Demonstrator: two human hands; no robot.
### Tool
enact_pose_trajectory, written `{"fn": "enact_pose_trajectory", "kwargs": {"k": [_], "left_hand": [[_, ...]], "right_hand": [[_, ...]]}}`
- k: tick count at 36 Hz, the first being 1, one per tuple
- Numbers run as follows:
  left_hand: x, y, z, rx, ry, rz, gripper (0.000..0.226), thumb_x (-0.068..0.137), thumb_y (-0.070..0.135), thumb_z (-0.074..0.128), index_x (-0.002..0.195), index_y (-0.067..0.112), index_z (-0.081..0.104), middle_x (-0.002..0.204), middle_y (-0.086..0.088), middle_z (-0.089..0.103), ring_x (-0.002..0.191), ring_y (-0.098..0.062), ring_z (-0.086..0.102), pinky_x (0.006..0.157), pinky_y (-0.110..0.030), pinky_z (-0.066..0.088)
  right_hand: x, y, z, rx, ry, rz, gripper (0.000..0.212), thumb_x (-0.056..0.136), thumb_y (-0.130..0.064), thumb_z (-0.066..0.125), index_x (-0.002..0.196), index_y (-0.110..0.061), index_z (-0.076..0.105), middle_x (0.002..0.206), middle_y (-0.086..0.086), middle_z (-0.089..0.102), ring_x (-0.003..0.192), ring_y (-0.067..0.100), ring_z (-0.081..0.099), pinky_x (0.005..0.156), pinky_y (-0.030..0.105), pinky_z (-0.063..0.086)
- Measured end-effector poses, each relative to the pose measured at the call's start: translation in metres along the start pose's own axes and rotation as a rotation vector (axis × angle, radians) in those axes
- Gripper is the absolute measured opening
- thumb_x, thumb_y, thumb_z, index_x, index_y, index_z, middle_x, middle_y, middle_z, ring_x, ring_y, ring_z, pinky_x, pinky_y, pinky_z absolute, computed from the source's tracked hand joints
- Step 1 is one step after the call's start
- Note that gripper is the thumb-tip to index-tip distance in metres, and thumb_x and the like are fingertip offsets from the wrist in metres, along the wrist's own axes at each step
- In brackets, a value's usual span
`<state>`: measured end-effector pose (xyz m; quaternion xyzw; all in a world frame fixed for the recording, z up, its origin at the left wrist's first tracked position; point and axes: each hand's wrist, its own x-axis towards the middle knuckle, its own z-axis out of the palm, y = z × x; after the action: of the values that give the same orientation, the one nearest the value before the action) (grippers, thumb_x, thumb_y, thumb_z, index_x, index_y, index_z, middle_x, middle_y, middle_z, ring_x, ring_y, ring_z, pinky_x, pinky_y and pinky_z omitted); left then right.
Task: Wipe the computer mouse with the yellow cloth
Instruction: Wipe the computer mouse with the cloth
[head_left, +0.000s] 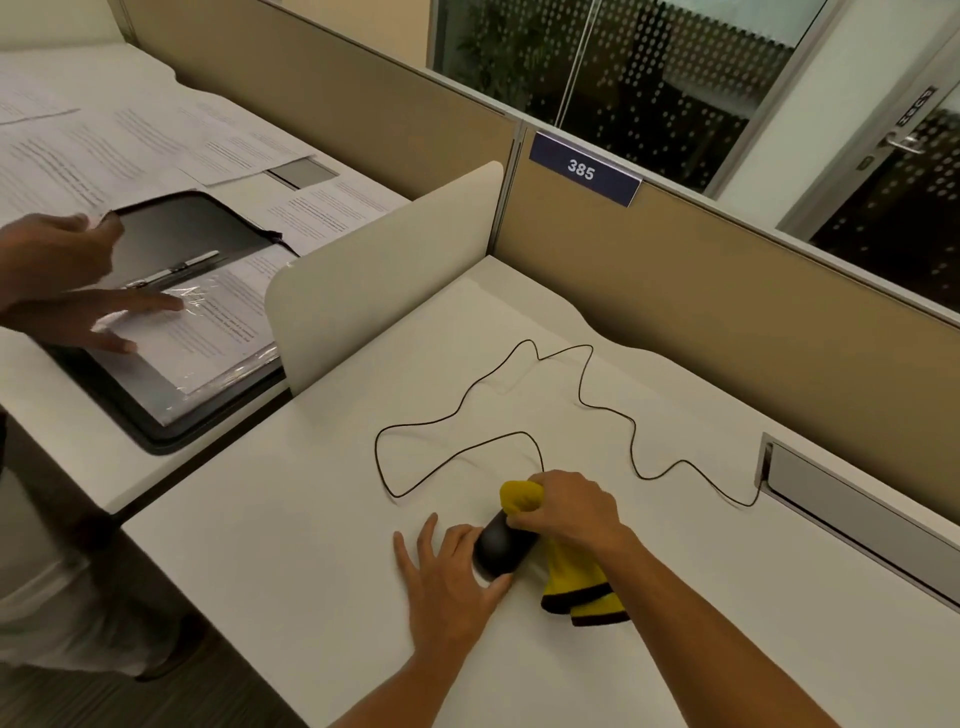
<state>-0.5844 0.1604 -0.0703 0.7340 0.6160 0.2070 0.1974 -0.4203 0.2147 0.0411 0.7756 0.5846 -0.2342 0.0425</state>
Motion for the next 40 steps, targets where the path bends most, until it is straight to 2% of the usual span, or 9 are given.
{"fn": "enact_pose_trajectory", "kwargs": {"k": [4, 8, 13, 18, 22, 25, 30, 36, 40], "left_hand": [[0.0, -0.001, 0.001, 0.017, 0.001, 0.006, 0.059, 0.069, 0.076, 0.059, 0.109, 0.033, 0.064, 0.109, 0.019, 0.063, 0.134, -0.024, 0.043, 0.116, -0.062, 0.014], [0.0, -0.001, 0.0, 0.041, -0.013, 0.008, 0.062, 0.067, 0.075, 0.06, 0.11, 0.032, 0.064, 0.11, 0.018, 0.063, 0.134, -0.024, 0.043, 0.115, -0.063, 0.016], [0.001, -0.002, 0.001, 0.059, -0.031, -0.009, 0.066, 0.066, 0.078, 0.056, 0.112, 0.032, 0.064, 0.112, 0.017, 0.063, 0.134, -0.024, 0.044, 0.114, -0.064, 0.017], [0.002, -0.003, 0.002, 0.064, -0.034, -0.006, 0.066, 0.066, 0.079, 0.058, 0.112, 0.032, 0.065, 0.113, 0.016, 0.063, 0.134, -0.025, 0.043, 0.114, -0.064, 0.017], [0.001, -0.003, 0.002, 0.062, -0.029, -0.003, 0.066, 0.067, 0.078, 0.058, 0.113, 0.031, 0.064, 0.113, 0.016, 0.063, 0.134, -0.025, 0.043, 0.115, -0.063, 0.017], [0.0, -0.003, 0.002, 0.055, -0.025, -0.001, 0.064, 0.068, 0.077, 0.058, 0.113, 0.032, 0.064, 0.113, 0.017, 0.062, 0.135, -0.024, 0.042, 0.115, -0.063, 0.017], [0.0, -0.002, 0.001, 0.029, -0.008, -0.002, 0.061, 0.069, 0.076, 0.06, 0.111, 0.032, 0.063, 0.111, 0.018, 0.063, 0.135, -0.025, 0.043, 0.115, -0.063, 0.017], [-0.001, -0.001, 0.001, 0.008, 0.011, 0.002, 0.059, 0.069, 0.075, 0.062, 0.11, 0.032, 0.063, 0.109, 0.018, 0.063, 0.134, -0.025, 0.044, 0.114, -0.064, 0.018], [-0.001, 0.0, 0.0, 0.007, 0.022, 0.014, 0.056, 0.068, 0.071, 0.067, 0.108, 0.031, 0.063, 0.107, 0.018, 0.063, 0.133, -0.027, 0.045, 0.113, -0.065, 0.02]], "right_hand": [[0.005, 0.008, 0.002, -0.034, 0.023, -0.014, 0.024, 0.073, -0.045, 0.065, 0.093, -0.031, 0.065, 0.091, -0.007, 0.067, 0.083, 0.019, 0.06, 0.07, 0.031, 0.047], [0.01, 0.016, 0.005, -0.025, 0.05, -0.005, 0.025, 0.073, -0.035, 0.065, 0.097, -0.034, 0.067, 0.094, -0.008, 0.067, 0.087, 0.019, 0.062, 0.072, 0.032, 0.051], [0.014, 0.023, 0.004, -0.05, 0.106, -0.003, 0.021, 0.076, -0.029, 0.062, 0.096, -0.035, 0.068, 0.088, -0.009, 0.06, 0.09, 0.021, 0.062, 0.066, 0.032, 0.046], [0.013, 0.031, 0.006, 0.041, 0.231, 0.056, 0.021, 0.083, -0.029, 0.057, 0.102, -0.032, 0.064, 0.098, -0.002, 0.062, 0.09, 0.025, 0.06, 0.067, 0.034, 0.049], [0.006, 0.032, 0.021, 0.097, 0.219, 0.087, 0.025, 0.088, -0.033, 0.055, 0.112, -0.03, 0.06, 0.104, 0.0, 0.06, 0.092, 0.026, 0.058, 0.072, 0.038, 0.051], [-0.002, 0.026, 0.033, 0.103, 0.189, 0.08, 0.028, 0.087, -0.026, 0.054, 0.115, -0.03, 0.059, 0.108, 0.001, 0.06, 0.093, 0.026, 0.059, 0.076, 0.04, 0.054], [-0.019, 0.019, 0.043, 0.119, 0.145, 0.044, 0.049, 0.081, -0.009, 0.051, 0.123, -0.035, 0.057, 0.107, 0.001, 0.055, 0.096, 0.026, 0.057, 0.075, 0.034, 0.051], [-0.037, 0.016, 0.056, 0.219, 0.18, 0.032, 0.055, 0.084, -0.007, 0.05, 0.125, -0.043, 0.055, 0.102, -0.004, 0.053, 0.09, 0.02, 0.055, 0.076, 0.031, 0.051], [-0.052, 0.018, 0.066, 0.173, 0.213, -0.035, 0.061, 0.083, -0.006, 0.049, 0.132, -0.044, 0.05, 0.109, -0.007, 0.053, 0.094, 0.017, 0.052, 0.076, 0.03, 0.05]]}}
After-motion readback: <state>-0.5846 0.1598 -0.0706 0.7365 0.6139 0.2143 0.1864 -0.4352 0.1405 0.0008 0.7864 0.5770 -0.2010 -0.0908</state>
